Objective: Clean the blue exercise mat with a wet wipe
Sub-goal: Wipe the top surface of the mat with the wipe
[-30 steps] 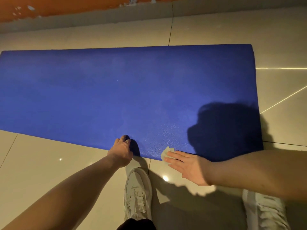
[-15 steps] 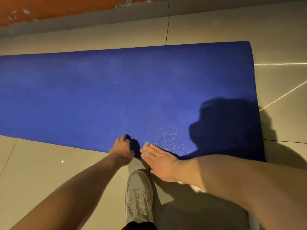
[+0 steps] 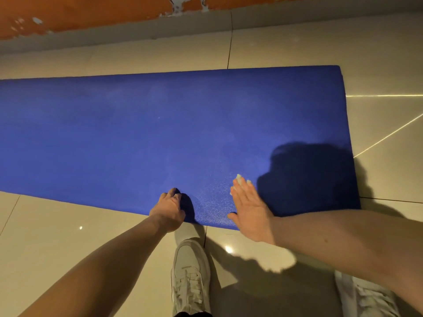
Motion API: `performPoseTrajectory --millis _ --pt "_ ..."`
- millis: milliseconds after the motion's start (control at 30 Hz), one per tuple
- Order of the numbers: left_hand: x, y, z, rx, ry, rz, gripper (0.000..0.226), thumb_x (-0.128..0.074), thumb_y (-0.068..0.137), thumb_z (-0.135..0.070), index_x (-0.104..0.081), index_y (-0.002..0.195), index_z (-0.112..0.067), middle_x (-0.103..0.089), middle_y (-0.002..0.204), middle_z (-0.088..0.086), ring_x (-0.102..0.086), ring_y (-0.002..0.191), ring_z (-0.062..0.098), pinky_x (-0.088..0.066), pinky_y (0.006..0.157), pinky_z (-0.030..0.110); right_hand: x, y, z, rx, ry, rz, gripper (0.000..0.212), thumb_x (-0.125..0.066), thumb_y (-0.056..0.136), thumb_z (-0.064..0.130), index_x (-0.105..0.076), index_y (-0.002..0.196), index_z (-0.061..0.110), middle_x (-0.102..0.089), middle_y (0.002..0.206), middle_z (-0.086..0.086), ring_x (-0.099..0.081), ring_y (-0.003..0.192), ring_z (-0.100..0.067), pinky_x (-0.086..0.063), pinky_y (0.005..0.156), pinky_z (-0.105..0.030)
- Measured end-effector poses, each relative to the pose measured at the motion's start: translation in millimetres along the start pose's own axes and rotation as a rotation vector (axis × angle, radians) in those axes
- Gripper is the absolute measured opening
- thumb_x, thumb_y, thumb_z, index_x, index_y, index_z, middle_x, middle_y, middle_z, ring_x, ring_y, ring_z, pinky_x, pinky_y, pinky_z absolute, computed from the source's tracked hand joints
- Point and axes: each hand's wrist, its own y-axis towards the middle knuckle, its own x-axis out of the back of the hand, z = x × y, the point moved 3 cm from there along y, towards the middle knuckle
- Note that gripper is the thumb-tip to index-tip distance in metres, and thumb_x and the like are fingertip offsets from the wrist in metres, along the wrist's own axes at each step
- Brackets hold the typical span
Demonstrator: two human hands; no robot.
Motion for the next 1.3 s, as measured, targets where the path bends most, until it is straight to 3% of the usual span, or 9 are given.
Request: performPoseTrajectory --millis 167,300,500,567,700,800,900,1133,1300 --pt "2 5 -2 0.005 0.024 0.005 0.057 -0.05 0.099 -0.024 -0.032 0.152 -0.014 -0.024 0.16 -0.002 -0.027 0.141 0.024 -0.039 0.114 0.04 18 25 53 0.2 0.024 0.067 0.075 -0.013 0.107 0.054 0.013 0.158 0.005 0.025 0.164 -0.016 0.037 0.145 -0.039 0.013 0.122 -0.052" --pt "1 9 -4 0.034 0.036 0.002 0.058 -0.047 0.098 -0.023 -0.03 0.153 -0.011 -0.017 0.163 0.001 -0.022 0.144 0.026 -0.037 0.114 0.04 21 40 42 0.263 0.027 0.093 0.073 -0.015 0.106 0.055 0.011 0.16 0.012 0.026 0.165 -0.008 0.037 0.146 -0.027 0.018 0.122 -0.045" --pt "10 17 -11 0.036 0.029 -0.009 0.062 -0.048 0.099 -0.024 -0.025 0.155 -0.011 -0.015 0.164 0.001 -0.02 0.146 0.027 -0.033 0.117 0.041 23 55 -46 -0.326 -0.004 0.04 0.078 -0.014 0.104 0.059 0.007 0.16 0.008 0.02 0.165 -0.02 0.019 0.153 -0.036 0.005 0.125 -0.05" --pt "13 20 -14 0.017 0.025 -0.007 0.062 -0.047 0.099 -0.024 -0.024 0.156 -0.011 -0.014 0.164 0.002 -0.019 0.146 0.027 -0.032 0.118 0.04 25 57 -38 -0.396 0.086 0.053 0.081 -0.015 0.104 0.059 0.01 0.158 0.004 0.02 0.164 -0.022 0.022 0.151 -0.039 0.006 0.124 -0.052" --pt "13 24 -15 0.006 0.012 -0.006 0.059 -0.041 0.1 -0.015 -0.023 0.157 -0.011 -0.013 0.165 0.003 -0.017 0.148 0.026 -0.028 0.12 0.038 33 60 30 -0.187 0.133 0.077 0.077 -0.016 0.107 0.051 0.011 0.157 0.0 0.021 0.164 -0.023 0.033 0.145 -0.046 0.01 0.121 -0.057" --pt "12 26 -10 0.007 0.002 -0.039 0.06 -0.042 0.098 -0.011 -0.025 0.156 -0.012 -0.015 0.165 0.0 -0.019 0.147 0.023 -0.03 0.119 0.034 34 56 77 0.073 0.089 0.134 0.072 -0.02 0.108 0.044 0.01 0.158 0.001 0.022 0.164 -0.019 0.039 0.143 -0.041 0.013 0.121 -0.054" --pt "12 26 -5 0.009 0.005 -0.049 0.06 -0.042 0.098 -0.01 -0.025 0.156 -0.014 -0.013 0.165 -0.002 -0.019 0.147 0.022 -0.031 0.118 0.033 32 58 75 0.173 0.014 0.14 0.07 -0.018 0.108 0.046 0.01 0.159 0.006 0.025 0.165 -0.014 0.038 0.144 -0.034 0.014 0.122 -0.05" --pt "16 29 -5 0.022 -0.04 -0.043 0.062 -0.038 0.098 -0.01 -0.023 0.158 -0.014 -0.01 0.166 -0.001 -0.015 0.148 0.025 -0.027 0.121 0.038 37 81 -31 -0.252 0.019 0.095 0.081 -0.012 0.103 0.062 0.009 0.159 0.007 0.02 0.166 -0.016 0.028 0.15 -0.036 0.009 0.123 -0.053" --pt "17 30 -7 0.005 -0.056 -0.011 0.061 -0.038 0.097 -0.008 -0.026 0.156 -0.014 -0.012 0.165 -0.001 -0.018 0.146 0.026 -0.031 0.119 0.039 45 88 25 -0.163 0.168 0.138 0.077 -0.016 0.106 0.052 0.008 0.158 0.001 0.018 0.165 -0.02 0.032 0.145 -0.045 0.013 0.121 -0.058"
